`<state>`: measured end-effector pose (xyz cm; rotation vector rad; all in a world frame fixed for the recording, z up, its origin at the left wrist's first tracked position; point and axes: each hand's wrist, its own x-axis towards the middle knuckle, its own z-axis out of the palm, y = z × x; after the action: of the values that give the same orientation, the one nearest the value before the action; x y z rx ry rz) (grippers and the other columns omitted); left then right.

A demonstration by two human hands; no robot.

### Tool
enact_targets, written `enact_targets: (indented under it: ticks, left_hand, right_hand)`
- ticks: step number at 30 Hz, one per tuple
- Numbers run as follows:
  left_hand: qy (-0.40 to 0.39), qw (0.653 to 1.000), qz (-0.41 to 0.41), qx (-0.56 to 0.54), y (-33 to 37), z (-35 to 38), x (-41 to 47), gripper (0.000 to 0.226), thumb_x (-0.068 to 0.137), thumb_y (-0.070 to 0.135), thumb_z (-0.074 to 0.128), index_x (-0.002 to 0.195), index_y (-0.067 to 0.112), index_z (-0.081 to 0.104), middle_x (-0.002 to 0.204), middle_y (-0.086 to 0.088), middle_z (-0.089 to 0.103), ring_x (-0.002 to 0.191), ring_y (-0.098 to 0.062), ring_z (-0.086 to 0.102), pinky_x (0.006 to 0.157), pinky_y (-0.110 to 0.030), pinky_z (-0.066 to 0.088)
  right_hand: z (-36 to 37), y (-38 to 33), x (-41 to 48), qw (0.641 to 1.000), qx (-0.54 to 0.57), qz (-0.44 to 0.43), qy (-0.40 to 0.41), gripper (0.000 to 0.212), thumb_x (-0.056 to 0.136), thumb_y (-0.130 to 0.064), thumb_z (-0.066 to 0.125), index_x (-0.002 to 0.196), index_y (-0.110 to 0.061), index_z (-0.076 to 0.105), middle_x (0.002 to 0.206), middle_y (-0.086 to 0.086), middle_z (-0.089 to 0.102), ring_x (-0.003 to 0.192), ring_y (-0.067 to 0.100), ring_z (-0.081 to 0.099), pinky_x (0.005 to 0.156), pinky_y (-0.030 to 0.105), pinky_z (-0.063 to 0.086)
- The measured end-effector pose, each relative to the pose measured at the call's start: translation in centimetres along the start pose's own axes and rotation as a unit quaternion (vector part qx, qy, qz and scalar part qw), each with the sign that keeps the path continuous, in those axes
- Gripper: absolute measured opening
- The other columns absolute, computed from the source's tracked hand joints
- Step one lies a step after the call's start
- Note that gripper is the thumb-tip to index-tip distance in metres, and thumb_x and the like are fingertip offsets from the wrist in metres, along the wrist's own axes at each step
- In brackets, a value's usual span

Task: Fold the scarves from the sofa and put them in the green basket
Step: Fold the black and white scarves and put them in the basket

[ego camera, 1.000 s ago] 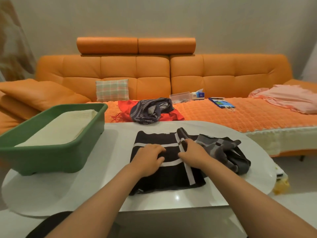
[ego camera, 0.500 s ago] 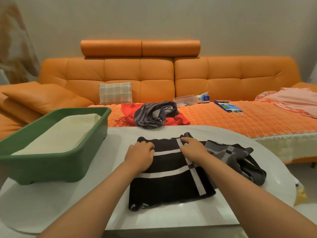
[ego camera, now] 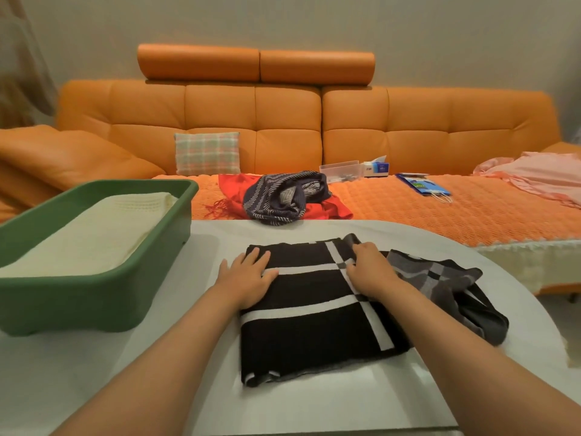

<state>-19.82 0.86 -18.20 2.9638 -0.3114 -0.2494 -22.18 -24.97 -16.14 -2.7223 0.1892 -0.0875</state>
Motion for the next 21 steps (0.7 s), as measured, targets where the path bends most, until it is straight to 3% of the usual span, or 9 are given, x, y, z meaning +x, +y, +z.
enact_targets:
  ticks: [2,4,7,9,11,13,15,18,21]
  left_hand:
    - [0.024,0.996,-0.027,0.081,0.5,-0.4,-0.6,0.060,0.104,0.050,0.017,0.158,0.026,0.010,0.166,-0.005,0.004,0.152,-0.029,-0.002,0.119,-0.056,-0.005]
    - [0.095,0.983,-0.023,0.158,1.9,-0.9,-1.4,0.054,0.103,0.037,0.030,0.154,0.019,0.023,0.162,-0.010,0.018,0.149,-0.032,0.011,0.119,-0.053,0.006]
    - [0.166,0.984,0.038,0.058,5.0,-0.5,-2.8,0.048,0.100,0.031,0.041,0.145,0.019,0.040,0.151,-0.005,0.039,0.136,-0.027,0.037,0.111,-0.043,0.030]
    - [0.096,0.993,0.058,-0.026,6.2,0.7,-3.7,0.058,0.102,0.050,0.030,0.153,0.023,0.030,0.158,-0.004,0.031,0.144,-0.027,0.029,0.116,-0.045,0.025]
    - [0.029,0.997,0.068,0.014,5.6,2.0,-4.2,0.070,0.097,0.067,0.019,0.157,0.033,0.010,0.166,-0.001,0.008,0.152,-0.026,0.004,0.122,-0.048,0.007]
    - [0.012,0.997,0.070,0.038,3.7,2.0,-3.8,0.075,0.093,0.074,0.016,0.157,0.038,0.002,0.166,0.002,-0.003,0.152,-0.024,-0.008,0.123,-0.046,-0.001]
    - [0.000,0.997,0.064,0.051,1.4,1.1,-3.3,0.076,0.092,0.076,0.017,0.157,0.039,0.002,0.166,0.003,-0.005,0.152,-0.022,-0.008,0.123,-0.044,-0.001]
    - [-0.032,0.996,0.025,0.073,-1.7,-0.3,-2.9,0.076,0.093,0.073,0.020,0.157,0.038,-0.001,0.166,0.003,-0.008,0.152,-0.020,-0.010,0.122,-0.044,-0.002]
    - [-0.072,0.992,-0.014,0.107,-2.9,-1.7,-2.6,0.069,0.100,0.061,0.025,0.157,0.033,-0.001,0.166,-0.001,-0.009,0.151,-0.023,-0.014,0.121,-0.049,-0.007]
  right_hand:
    - [-0.2,0.0,-0.4,1.000,0.006,-0.025,0.008,0.044,0.101,-0.021,0.046,0.144,-0.012,0.046,0.149,0.008,0.033,0.122,0.029,0.053,0.102,0.040,0.045]
    - [-0.6,-0.2,-0.9,0.999,0.023,-0.044,0.022,0.044,0.100,-0.018,0.048,0.144,-0.019,0.048,0.148,0.003,0.034,0.126,0.025,0.049,0.105,0.039,0.043]
    - [-0.7,-0.1,-1.8,0.998,0.009,-0.054,-0.001,0.037,0.098,-0.016,0.047,0.133,-0.023,0.056,0.139,0.003,0.040,0.118,0.023,0.053,0.099,0.040,0.047]
    - [-0.4,0.2,-2.3,0.998,0.002,-0.053,-0.020,0.036,0.098,-0.018,0.048,0.132,-0.024,0.055,0.137,0.005,0.042,0.117,0.024,0.054,0.100,0.041,0.047]
    - [-0.4,0.6,-2.8,0.998,0.008,-0.050,-0.023,0.040,0.099,-0.024,0.048,0.139,-0.023,0.048,0.142,0.008,0.041,0.124,0.026,0.052,0.105,0.041,0.044]
    - [-0.8,0.9,-3.2,0.998,0.025,-0.049,-0.026,0.047,0.101,-0.030,0.048,0.146,-0.022,0.041,0.147,0.007,0.039,0.131,0.027,0.048,0.108,0.042,0.041]
    - [-1.4,1.5,-3.7,0.997,0.002,-0.068,-0.037,0.050,0.101,-0.034,0.048,0.149,-0.024,0.039,0.149,0.005,0.040,0.132,0.025,0.047,0.110,0.042,0.039]
    - [-2.5,2.3,-4.3,0.979,-0.139,-0.134,-0.063,0.051,0.096,-0.032,0.052,0.146,-0.030,0.045,0.148,0.000,0.044,0.134,0.021,0.043,0.113,0.039,0.033]
    - [-3.4,3.0,-4.7,0.955,-0.240,-0.165,-0.054,0.052,0.092,-0.025,0.055,0.142,-0.035,0.050,0.151,-0.002,0.040,0.141,0.019,0.032,0.118,0.044,0.014]
